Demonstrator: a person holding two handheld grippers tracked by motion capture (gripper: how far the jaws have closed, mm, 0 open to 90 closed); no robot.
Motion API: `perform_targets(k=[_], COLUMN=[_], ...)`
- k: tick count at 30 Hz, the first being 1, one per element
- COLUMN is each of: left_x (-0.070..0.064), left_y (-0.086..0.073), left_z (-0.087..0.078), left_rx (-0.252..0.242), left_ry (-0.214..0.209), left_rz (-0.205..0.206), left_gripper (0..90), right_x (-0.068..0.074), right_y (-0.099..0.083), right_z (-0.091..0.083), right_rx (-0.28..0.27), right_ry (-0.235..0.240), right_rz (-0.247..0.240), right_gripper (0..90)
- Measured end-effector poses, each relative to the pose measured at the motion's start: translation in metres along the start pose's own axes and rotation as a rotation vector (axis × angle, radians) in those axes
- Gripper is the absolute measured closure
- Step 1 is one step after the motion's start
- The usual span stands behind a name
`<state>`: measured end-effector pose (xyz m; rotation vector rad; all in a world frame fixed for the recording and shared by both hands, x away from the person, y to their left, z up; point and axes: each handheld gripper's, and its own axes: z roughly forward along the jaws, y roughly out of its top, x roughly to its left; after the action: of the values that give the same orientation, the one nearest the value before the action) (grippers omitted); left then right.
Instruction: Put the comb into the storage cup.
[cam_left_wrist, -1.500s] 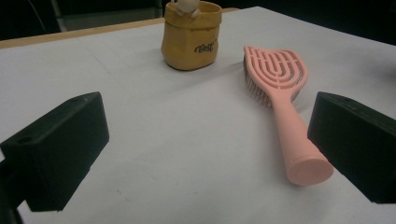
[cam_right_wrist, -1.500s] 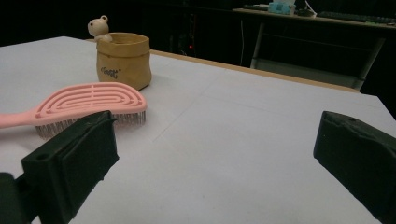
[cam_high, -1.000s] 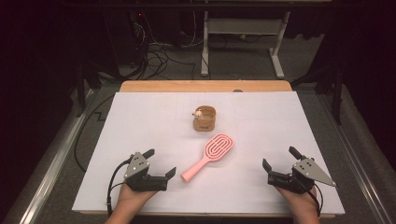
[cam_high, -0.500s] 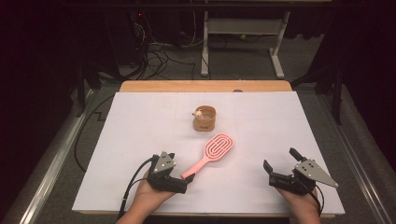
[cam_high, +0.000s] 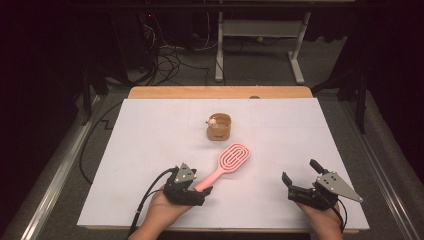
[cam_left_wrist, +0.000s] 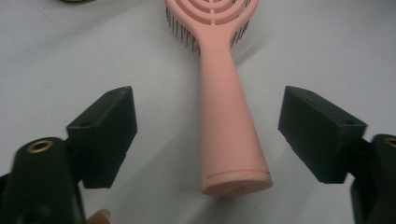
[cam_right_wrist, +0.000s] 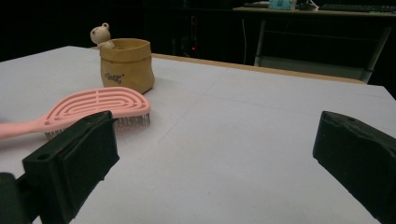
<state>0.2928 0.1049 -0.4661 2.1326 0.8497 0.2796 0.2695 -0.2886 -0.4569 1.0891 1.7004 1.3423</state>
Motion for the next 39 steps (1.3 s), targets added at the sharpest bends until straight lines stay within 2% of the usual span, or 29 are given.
perform_targets(k=[6,11,13,18,19,26,33,39], left_x=[-0.003,-0.006,-0.007,-0.009,-0.010,-0.010,-0.006,0.001], left_y=[0.001,0.002,0.001,0.001,0.001,0.001,-0.003,-0.011], left_z=[0.004,0.009,0.009,0.012,0.011,0.010,0.005,-0.006], left_rx=[0.026,0.059,0.062,0.073,0.073,0.062,0.056,0.064], left_ry=[-0.021,-0.022,-0.016,-0.009,0.002,0.026,0.019,0.019], left_rz=[0.008,0.018,0.028,0.038,0.045,0.057,0.039,0.050], left_gripper=[34.0,40.3,45.9,53.3,58.2,60.5,60.8,60.8], right_x=[-0.001,0.000,-0.001,-0.002,-0.002,-0.002,-0.002,-0.003], right_y=[0.001,0.001,0.001,0.001,0.001,0.001,0.001,0.000], right_z=[-0.001,-0.003,-0.004,-0.004,-0.004,-0.004,-0.005,-0.005], right_rx=[-0.001,-0.005,-0.006,-0.008,-0.008,-0.008,-0.016,-0.019], right_ry=[-0.010,-0.011,-0.011,-0.012,-0.013,-0.015,-0.017,-0.015], right_rz=[-0.001,-0.005,-0.003,0.004,0.002,0.004,0.007,0.011], right_gripper=[0.8,1.1,1.1,1.1,1.1,1.1,1.4,1.4])
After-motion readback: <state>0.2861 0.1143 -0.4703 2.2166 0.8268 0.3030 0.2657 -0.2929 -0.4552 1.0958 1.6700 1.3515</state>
